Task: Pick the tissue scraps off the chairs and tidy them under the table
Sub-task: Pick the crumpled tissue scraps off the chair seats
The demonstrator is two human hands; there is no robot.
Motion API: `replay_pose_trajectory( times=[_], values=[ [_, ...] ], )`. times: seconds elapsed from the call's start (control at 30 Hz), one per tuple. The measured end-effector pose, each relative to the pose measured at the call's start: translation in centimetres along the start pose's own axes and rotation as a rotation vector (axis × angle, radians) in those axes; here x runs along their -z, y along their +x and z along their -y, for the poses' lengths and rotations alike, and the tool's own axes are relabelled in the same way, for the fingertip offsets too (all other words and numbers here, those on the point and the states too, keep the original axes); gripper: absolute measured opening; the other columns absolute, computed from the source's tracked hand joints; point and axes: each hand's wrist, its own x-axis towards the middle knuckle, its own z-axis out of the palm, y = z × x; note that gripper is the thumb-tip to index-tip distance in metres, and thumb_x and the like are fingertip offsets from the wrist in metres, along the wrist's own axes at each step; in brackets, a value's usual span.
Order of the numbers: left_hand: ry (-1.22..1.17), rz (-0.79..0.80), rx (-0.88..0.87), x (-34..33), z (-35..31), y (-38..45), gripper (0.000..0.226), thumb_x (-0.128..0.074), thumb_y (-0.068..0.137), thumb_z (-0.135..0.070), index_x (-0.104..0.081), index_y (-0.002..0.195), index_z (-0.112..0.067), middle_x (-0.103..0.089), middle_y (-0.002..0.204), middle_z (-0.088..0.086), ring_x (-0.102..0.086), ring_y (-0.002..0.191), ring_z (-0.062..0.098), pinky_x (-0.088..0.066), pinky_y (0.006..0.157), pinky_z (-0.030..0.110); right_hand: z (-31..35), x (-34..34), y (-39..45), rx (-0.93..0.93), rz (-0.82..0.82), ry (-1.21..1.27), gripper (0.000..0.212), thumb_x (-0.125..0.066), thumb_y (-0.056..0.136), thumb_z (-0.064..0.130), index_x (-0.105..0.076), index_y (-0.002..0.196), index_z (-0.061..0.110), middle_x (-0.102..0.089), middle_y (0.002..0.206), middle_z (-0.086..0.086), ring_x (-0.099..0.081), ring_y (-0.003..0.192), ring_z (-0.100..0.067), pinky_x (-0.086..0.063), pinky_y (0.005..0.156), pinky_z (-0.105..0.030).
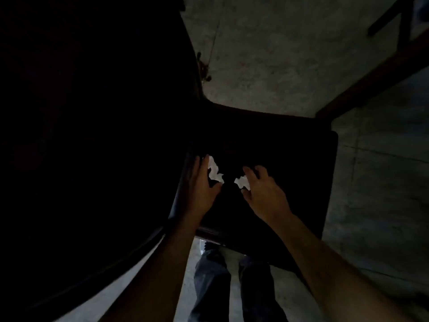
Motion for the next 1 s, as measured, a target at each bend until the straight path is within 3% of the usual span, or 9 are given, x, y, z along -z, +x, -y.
replay_pose_trajectory(
  times=[0.13, 0.27, 0.37, 0.47, 0.57, 0.67, 0.73, 0.87, 1.0],
  values=[
    [-0.053, 0.023, -0.035, -1.3, 1.8, 1.9, 0.094, -0.077, 0.078, -0.037, -0.022, 0.154, -0.024, -0.034, 0.155, 0.004, -0.034, 0.142, 0.024, -0.037, 0.111, 0.046, 0.0, -1.8, 1.7, -0.038, -0.028, 0.083, 0.057, -0.057, 0.094, 0.042, -0.034, 0.144, 0.025, -0.035, 0.142, -0.013, -0.056, 0.112, -0.035, -0.055, 0.084, -0.043],
    [-0.005, -0.017, -0.024, -2.9, 2.4, 2.0, 0.089, -0.081, 0.074, -0.031, -0.034, 0.149, -0.025, -0.043, 0.147, -0.001, -0.044, 0.129, 0.026, -0.041, 0.106, 0.040, 0.3, -3.2, 2.9, -0.045, -0.059, 0.119, 0.042, -0.057, 0.095, 0.040, -0.048, 0.131, 0.020, -0.041, 0.126, -0.013, -0.060, 0.099, -0.032, -0.057, 0.077, -0.044],
    [-0.002, -0.044, -0.019, -3.7, 2.6, 1.7, 0.073, -0.080, 0.077, -0.023, -0.046, 0.142, -0.020, -0.046, 0.139, 0.003, -0.046, 0.125, 0.028, -0.045, 0.100, 0.044, 0.1, -4.0, 3.0, -0.051, -0.093, 0.096, 0.023, -0.055, 0.098, 0.032, -0.060, 0.110, 0.013, -0.046, 0.114, -0.009, -0.059, 0.084, -0.023, -0.053, 0.067, -0.033],
    [-0.099, -0.065, 0.006, -3.9, 2.2, 1.5, 0.051, -0.074, 0.083, -0.014, -0.057, 0.131, -0.016, -0.047, 0.133, 0.006, -0.050, 0.122, 0.029, -0.048, 0.098, 0.044, 0.0, -4.8, 3.2, -0.052, -0.116, 0.092, 0.017, -0.055, 0.098, 0.024, -0.062, 0.097, 0.009, -0.048, 0.107, -0.008, -0.046, 0.070, -0.014, -0.043, 0.058, -0.027],
    [-0.111, -0.101, 0.013, -3.9, 1.4, 1.4, 0.034, -0.068, 0.087, -0.012, -0.063, 0.120, -0.014, -0.053, 0.125, 0.005, -0.055, 0.114, 0.025, -0.049, 0.095, 0.034, -0.1, -4.9, 3.0, -0.056, -0.128, 0.121, 0.012, -0.057, 0.096, 0.018, -0.061, 0.094, 0.007, -0.047, 0.107, -0.010, -0.049, 0.068, -0.016, -0.047, 0.056, -0.030],
    [-0.103, -0.112, 0.005, -3.9, 0.9, 1.2, 0.013, -0.065, 0.089, -0.011, -0.066, 0.101, -0.011, -0.055, 0.108, 0.002, -0.056, 0.098, 0.015, -0.039, 0.078, 0.010, -0.1, -4.9, 2.4, -0.083, -0.155, 0.160, 0.008, -0.056, 0.095, 0.014, -0.056, 0.094, 0.006, -0.046, 0.112, -0.012, -0.051, 0.069, -0.020, -0.050, 0.057, -0.031],
    [-0.148, -0.105, 0.043, -4.1, 0.8, 1.0, 0.006, -0.066, 0.089, -0.012, -0.067, 0.095, -0.010, -0.054, 0.103, 0.000, -0.056, 0.089, 0.011, -0.037, 0.070, 0.003, 0.0, -5.1, 2.0, -0.112, -0.169, 0.235, 0.006, -0.055, 0.095, 0.011, -0.054, 0.098, 0.007, -0.049, 0.111, -0.014, -0.053, 0.074, -0.021, -0.051, 0.062, -0.033],
    [-0.445, -0.120, 0.218, -4.3, 0.6, 0.2, 0.002, -0.063, 0.093, -0.018, -0.061, 0.091, -0.017, -0.065, 0.092, 0.000, -0.066, 0.081, 0.012, -0.054, 0.066, 0.018, -0.2, -5.4, 1.7, -0.060, -0.180, 0.183, 0.007, -0.063, 0.088, 0.003, -0.062, 0.094, 0.007, -0.052, 0.101, -0.012, -0.057, 0.073, -0.022, -0.043, 0.058, -0.025],
    [-0.764, -0.069, 0.360, -4.4, -0.1, -0.7, 0.015, -0.053, 0.097, -0.008, -0.053, 0.092, -0.022, -0.064, 0.084, 0.002, -0.068, 0.066, 0.006, -0.057, 0.060, 0.027, -1.0, -5.3, 2.3, -0.222, -0.228, 0.438, 0.012, -0.061, 0.090, 0.003, -0.063, 0.101, 0.007, -0.062, 0.101, -0.013, -0.063, 0.088, -0.027, -0.055, 0.071, -0.036]
  ],
)
